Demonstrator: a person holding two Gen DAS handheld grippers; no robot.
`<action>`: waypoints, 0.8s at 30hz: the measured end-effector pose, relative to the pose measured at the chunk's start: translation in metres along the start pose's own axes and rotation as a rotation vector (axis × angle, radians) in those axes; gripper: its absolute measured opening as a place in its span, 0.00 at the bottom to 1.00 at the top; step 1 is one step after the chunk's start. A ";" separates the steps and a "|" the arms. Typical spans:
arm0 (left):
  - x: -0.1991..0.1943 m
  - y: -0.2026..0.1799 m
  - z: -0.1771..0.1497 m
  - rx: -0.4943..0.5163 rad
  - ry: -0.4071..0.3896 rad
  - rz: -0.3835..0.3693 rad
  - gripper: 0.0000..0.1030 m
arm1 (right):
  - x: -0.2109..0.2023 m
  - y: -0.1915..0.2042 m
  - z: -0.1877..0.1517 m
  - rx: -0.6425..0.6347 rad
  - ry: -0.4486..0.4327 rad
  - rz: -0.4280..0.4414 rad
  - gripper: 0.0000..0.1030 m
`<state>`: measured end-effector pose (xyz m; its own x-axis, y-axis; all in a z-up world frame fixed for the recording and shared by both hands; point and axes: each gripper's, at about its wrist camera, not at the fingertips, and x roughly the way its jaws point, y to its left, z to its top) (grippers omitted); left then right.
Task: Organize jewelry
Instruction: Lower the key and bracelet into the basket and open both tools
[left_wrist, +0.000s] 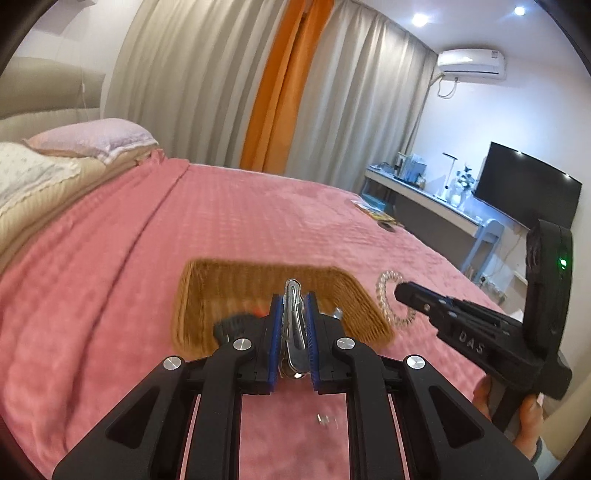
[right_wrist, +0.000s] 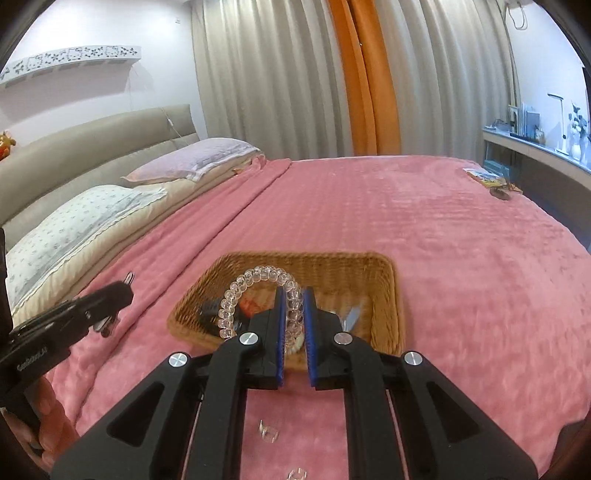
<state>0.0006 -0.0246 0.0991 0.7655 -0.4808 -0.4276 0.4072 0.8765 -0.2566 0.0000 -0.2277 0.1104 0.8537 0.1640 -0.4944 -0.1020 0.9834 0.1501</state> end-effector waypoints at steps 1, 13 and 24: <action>0.007 0.001 0.005 0.000 0.002 0.001 0.10 | 0.008 -0.003 0.003 0.012 0.010 0.001 0.07; 0.109 0.024 0.025 -0.008 0.086 0.041 0.10 | 0.125 -0.049 0.007 0.138 0.198 -0.006 0.07; 0.134 0.028 0.004 -0.012 0.173 0.042 0.40 | 0.135 -0.052 -0.005 0.125 0.248 -0.052 0.29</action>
<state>0.1164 -0.0648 0.0382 0.6838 -0.4415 -0.5809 0.3702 0.8960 -0.2452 0.1183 -0.2560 0.0314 0.7031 0.1425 -0.6966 0.0155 0.9764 0.2154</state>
